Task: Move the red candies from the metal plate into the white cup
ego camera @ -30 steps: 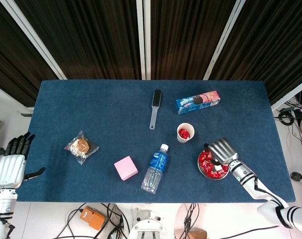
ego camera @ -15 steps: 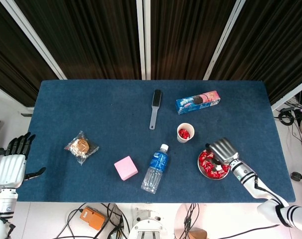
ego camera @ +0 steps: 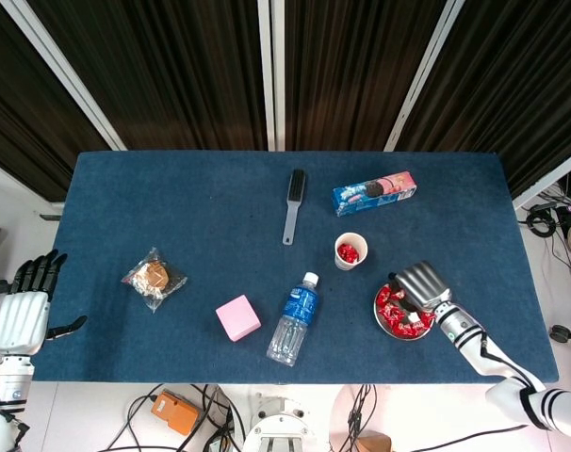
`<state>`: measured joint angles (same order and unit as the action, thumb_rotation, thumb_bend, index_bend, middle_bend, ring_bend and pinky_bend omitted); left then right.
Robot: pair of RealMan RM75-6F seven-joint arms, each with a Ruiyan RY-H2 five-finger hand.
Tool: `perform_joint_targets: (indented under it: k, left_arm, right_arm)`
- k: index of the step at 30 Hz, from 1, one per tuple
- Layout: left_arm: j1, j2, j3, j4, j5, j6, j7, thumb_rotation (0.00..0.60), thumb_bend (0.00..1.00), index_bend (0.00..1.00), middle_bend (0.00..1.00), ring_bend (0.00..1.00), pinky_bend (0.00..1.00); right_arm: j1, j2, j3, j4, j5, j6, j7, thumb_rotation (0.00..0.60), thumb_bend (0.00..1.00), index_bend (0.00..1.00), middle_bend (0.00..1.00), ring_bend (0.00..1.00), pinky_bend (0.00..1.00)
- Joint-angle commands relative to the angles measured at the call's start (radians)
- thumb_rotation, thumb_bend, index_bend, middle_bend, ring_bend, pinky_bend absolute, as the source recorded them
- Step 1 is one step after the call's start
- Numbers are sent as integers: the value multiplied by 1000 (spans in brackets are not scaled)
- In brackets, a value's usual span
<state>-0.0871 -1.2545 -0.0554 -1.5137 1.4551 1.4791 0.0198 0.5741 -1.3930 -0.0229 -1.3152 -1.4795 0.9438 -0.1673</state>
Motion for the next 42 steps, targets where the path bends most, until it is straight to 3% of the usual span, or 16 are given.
perform_joint_targets:
  k: [1, 8, 16, 28, 42]
  left_arm:
    - [0, 1, 0, 0, 0, 0, -1, 600, 0, 6, 0, 0, 0]
    - [-4, 2, -2, 0, 3, -2, -3, 600, 0, 6, 0, 0, 0]
    - [-5, 4, -5, -3, 1, -1, 0, 600, 0, 6, 0, 0, 0]
    - [-3, 4, -4, 2, -9, -6, -1, 600, 0, 6, 0, 0, 0]
    - [-4, 4, -4, -1, -7, -6, 4, 600, 0, 6, 0, 0, 0]
  right_arm:
    - [-10, 36, 20, -47, -14, 53, 22, 600, 655, 706, 936, 1000, 1000]
    - [18, 107, 119, -161, 0, 115, 92, 600, 655, 705, 936, 1000, 1000]
    - [132, 45, 218, -126, 121, -18, 90, 600, 655, 680, 936, 1000, 1000]
    - [196, -26, 221, -68, 173, -100, 87, 600, 604, 581, 936, 1000, 1000]
    - [189, -8, 210, -93, 168, -67, 98, 600, 471, 469, 936, 1000, 1000]
